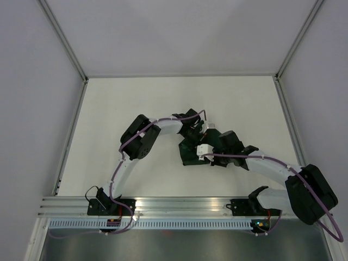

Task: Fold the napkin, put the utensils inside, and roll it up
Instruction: Roll the napkin with the utensil

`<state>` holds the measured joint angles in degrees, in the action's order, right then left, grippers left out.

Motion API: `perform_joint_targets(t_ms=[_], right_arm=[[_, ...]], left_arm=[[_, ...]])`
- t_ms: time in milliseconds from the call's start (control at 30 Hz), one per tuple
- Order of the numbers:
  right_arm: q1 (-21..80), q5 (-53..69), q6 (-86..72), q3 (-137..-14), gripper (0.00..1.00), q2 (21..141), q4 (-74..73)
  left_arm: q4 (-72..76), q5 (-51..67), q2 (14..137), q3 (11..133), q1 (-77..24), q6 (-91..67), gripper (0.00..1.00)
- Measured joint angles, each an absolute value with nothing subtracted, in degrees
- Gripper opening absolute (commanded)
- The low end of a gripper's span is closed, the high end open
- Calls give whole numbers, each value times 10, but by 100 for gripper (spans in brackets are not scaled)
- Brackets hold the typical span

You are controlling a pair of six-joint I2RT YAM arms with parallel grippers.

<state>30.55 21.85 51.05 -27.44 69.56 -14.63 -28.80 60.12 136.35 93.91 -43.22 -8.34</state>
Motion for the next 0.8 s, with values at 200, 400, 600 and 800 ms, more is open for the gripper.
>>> perform_joint_targets(t_ms=[200, 400, 600, 800], right_arm=[[305, 223, 513, -319, 5, 756, -143], [303, 231, 529, -372, 2, 817, -150], [288, 264, 552, -427, 1, 872, -183], [249, 334, 586, -511, 1, 941, -284]], left_arm=[[-258, 601, 1353, 920, -408, -131, 29], [-208, 585, 1329, 885, -381, -171, 31], [-159, 563, 1299, 847, -355, -194, 31], [-83, 560, 1235, 808, -319, -233, 30]])
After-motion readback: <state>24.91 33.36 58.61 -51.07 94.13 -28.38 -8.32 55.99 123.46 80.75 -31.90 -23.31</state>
